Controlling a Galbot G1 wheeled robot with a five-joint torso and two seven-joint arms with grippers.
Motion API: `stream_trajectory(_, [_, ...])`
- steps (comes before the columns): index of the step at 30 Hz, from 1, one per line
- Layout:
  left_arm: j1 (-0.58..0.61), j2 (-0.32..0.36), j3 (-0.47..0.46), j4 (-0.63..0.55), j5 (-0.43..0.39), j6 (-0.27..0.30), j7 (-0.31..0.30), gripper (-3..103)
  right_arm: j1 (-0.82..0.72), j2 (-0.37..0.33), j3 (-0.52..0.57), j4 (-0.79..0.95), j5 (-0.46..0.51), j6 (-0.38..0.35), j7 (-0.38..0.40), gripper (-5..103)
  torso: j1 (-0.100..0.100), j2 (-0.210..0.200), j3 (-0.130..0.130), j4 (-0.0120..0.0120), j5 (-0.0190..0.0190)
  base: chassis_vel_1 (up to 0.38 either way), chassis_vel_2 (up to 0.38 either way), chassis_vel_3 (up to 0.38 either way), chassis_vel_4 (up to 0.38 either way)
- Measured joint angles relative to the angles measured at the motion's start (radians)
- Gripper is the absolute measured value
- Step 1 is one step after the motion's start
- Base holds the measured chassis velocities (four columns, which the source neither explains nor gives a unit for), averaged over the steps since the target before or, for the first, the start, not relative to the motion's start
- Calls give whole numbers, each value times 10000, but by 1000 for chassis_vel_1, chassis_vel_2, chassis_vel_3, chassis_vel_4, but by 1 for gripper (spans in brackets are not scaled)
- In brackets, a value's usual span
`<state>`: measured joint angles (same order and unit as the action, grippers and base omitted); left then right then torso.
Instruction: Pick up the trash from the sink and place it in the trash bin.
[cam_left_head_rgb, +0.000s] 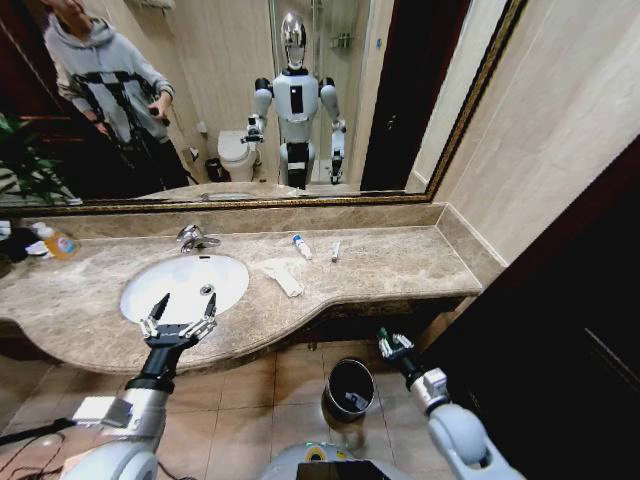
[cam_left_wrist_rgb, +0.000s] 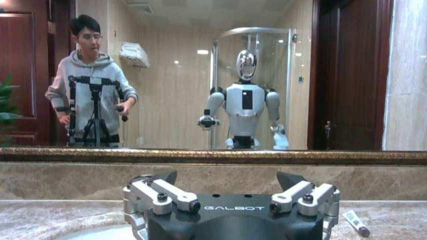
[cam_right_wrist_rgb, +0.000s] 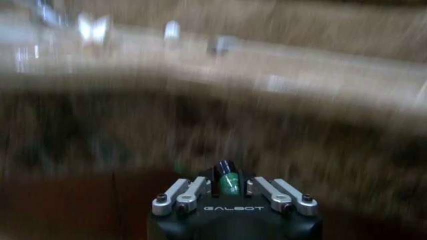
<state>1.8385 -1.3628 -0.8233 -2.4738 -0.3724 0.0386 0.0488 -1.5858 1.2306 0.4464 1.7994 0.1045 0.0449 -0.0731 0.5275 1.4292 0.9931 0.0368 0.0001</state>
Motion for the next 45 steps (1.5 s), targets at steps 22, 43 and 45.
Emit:
stream_trajectory(22, [0, 0, 0, 0, 0, 0, 0, 100, 2702, 1838, -1034, -6409, -2500, 813, -183, 23, 1, -1, 1, 0, -2, 0, 0, 0, 0])
stream_trajectory(43, [0, 0, 0, 0, 0, 0, 0, 100, 2850, 1721, -913, -6540, -2584, 857, 14, 79, 1, -1, 1, 0, -2, 0, 0, 0, 0])
stream_trajectory(45, [0, 0, 0, 0, 0, 0, 1, 100, 2750, 1699, -873, -6417, -2569, 857, 30, 90, 1, -1, 0, 0, -2, 0, 0, 0, 0])
